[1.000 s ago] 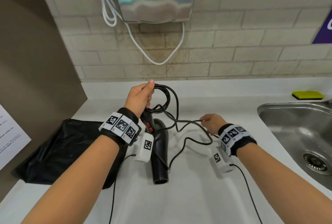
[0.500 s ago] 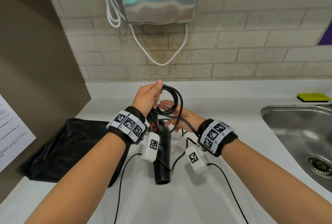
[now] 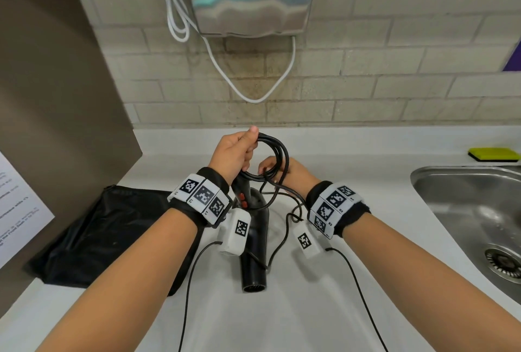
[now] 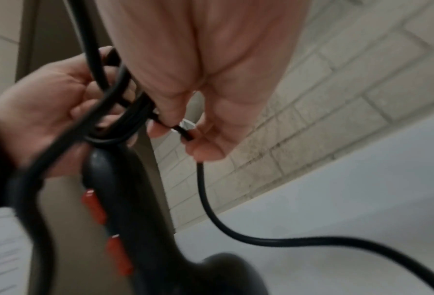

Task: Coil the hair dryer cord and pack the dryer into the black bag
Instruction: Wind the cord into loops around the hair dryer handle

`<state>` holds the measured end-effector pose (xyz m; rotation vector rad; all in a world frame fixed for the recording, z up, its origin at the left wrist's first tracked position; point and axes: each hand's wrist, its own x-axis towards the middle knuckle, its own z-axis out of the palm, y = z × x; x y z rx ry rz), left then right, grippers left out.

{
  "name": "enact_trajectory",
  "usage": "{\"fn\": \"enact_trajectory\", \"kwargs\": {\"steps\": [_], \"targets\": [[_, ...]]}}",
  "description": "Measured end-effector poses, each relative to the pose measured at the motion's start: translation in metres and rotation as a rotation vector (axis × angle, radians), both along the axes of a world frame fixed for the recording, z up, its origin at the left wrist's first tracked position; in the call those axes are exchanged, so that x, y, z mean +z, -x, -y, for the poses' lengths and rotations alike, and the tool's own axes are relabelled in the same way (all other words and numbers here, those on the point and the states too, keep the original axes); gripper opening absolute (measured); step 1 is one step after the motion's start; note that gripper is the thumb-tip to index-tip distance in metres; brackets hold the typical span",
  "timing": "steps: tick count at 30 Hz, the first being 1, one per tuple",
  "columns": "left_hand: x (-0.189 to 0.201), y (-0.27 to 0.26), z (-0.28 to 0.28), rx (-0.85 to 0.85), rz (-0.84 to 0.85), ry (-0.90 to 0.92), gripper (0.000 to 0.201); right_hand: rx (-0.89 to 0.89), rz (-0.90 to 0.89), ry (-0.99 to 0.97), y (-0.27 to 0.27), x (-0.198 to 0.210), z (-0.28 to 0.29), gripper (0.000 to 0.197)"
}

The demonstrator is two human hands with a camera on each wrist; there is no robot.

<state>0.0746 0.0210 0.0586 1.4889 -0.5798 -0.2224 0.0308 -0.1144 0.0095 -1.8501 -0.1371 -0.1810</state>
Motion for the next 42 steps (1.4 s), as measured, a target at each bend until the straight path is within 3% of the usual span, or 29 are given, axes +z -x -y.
{"fn": "enact_trajectory", "kwargs": {"steps": [2, 5, 10, 11, 14, 15, 17, 21, 23, 25, 27, 29, 31, 34, 39, 42], "targets": [[0.001, 0.001, -0.001, 0.002, 0.013, -0.014, 0.043, -0.193, 0.046, 0.034, -0.004, -0.001, 0.009, 0.025], [0.000, 0.001, -0.001, 0.005, 0.022, -0.031, 0.043, -0.528, 0.003, 0.069, -0.010, -0.005, 0.025, 0.018], [-0.001, -0.003, -0.005, 0.051, 0.017, -0.031, 0.042, -0.794, -0.247, -0.202, -0.005, -0.017, 0.051, 0.020], [-0.001, -0.004, -0.008, 0.057, 0.014, -0.030, 0.042, -0.801, -0.307, -0.220, -0.002, -0.019, 0.056, 0.024], [-0.001, -0.005, -0.013, 0.061, 0.002, -0.025, 0.042, -0.792, -0.529, -0.034, 0.009, -0.029, 0.067, 0.039], [-0.001, -0.005, -0.014, 0.062, -0.002, -0.027, 0.042, -0.761, -0.621, 0.131, 0.014, -0.028, 0.066, 0.044], [-0.001, -0.005, -0.015, 0.071, -0.008, -0.029, 0.042, -0.690, -0.716, 0.433, 0.023, -0.031, 0.060, 0.046], [0.000, -0.008, -0.016, 0.132, -0.033, -0.008, 0.041, -0.560, -0.780, 0.640, 0.033, -0.041, 0.053, 0.045], [0.000, -0.009, -0.017, 0.148, -0.041, 0.005, 0.041, -0.464, -0.872, 0.650, 0.039, -0.044, 0.053, 0.037], [-0.001, -0.009, -0.018, 0.152, -0.042, -0.002, 0.042, -0.468, -1.008, 0.522, 0.037, -0.048, 0.054, 0.022], [-0.002, -0.008, -0.017, 0.142, -0.039, -0.016, 0.042, -0.290, -0.967, 0.739, 0.041, -0.047, 0.048, 0.017], [-0.002, -0.006, -0.015, 0.124, -0.029, -0.024, 0.042, -0.322, -0.782, 0.862, 0.039, -0.046, 0.044, 0.028], [-0.002, -0.005, -0.013, 0.111, -0.018, -0.037, 0.042, -0.428, -0.490, 0.679, 0.038, -0.041, 0.038, 0.044], [-0.002, -0.004, -0.010, 0.101, -0.006, -0.050, 0.042, -0.338, -0.197, 0.436, 0.034, -0.019, 0.020, 0.056], [0.000, -0.002, -0.008, 0.083, -0.020, -0.044, 0.042, 0.003, -0.133, 0.223, 0.026, -0.001, -0.001, 0.065], [0.000, -0.002, -0.009, 0.078, -0.020, -0.048, 0.042, 0.052, -0.115, 0.127, 0.022, -0.009, -0.003, 0.055]]}}
